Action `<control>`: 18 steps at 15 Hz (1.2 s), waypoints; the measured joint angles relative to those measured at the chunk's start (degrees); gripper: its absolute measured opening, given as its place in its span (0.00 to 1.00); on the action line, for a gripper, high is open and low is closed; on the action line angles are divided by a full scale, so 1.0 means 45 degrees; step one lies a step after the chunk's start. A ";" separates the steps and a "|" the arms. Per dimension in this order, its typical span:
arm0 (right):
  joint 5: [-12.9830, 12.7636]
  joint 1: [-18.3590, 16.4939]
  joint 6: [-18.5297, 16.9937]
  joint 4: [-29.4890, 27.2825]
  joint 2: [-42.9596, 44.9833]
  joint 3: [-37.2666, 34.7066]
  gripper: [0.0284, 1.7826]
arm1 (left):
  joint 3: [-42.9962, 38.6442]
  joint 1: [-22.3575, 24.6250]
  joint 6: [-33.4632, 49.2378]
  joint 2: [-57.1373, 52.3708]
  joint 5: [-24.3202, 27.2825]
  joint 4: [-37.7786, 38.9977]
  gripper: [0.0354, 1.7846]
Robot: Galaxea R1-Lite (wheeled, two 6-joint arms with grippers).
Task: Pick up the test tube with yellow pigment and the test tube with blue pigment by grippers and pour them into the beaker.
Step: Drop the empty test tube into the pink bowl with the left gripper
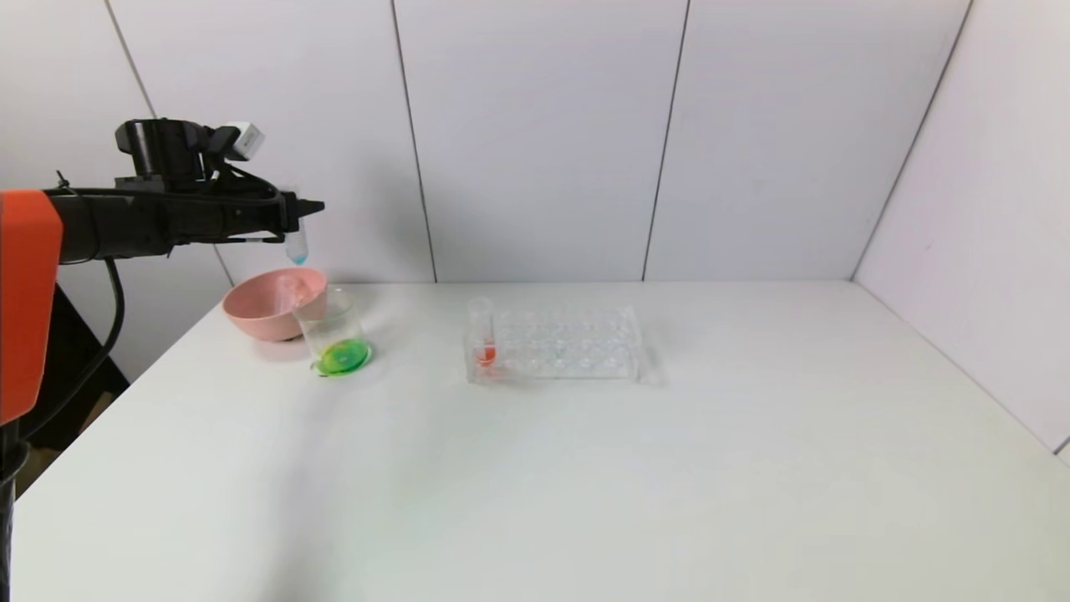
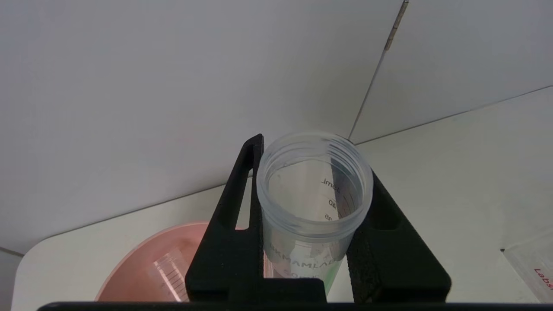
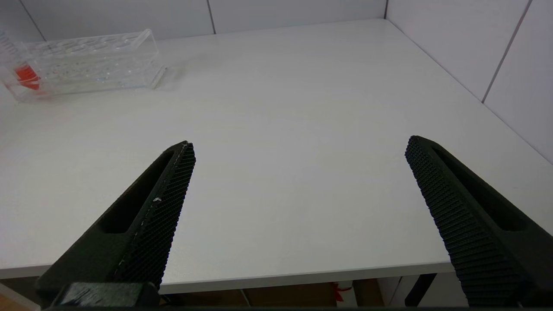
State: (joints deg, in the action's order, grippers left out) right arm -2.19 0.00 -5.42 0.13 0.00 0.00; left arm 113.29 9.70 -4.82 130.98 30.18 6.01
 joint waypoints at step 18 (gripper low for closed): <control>0.0005 0.0000 0.0000 0.0005 0.0000 0.0000 1.00 | 0.0098 0.0691 -0.0588 0.0027 0.0000 -0.1081 0.28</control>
State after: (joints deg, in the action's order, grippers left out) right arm -2.17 0.00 -5.42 0.16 0.00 0.00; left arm 113.73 12.81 -7.46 131.10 30.18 1.15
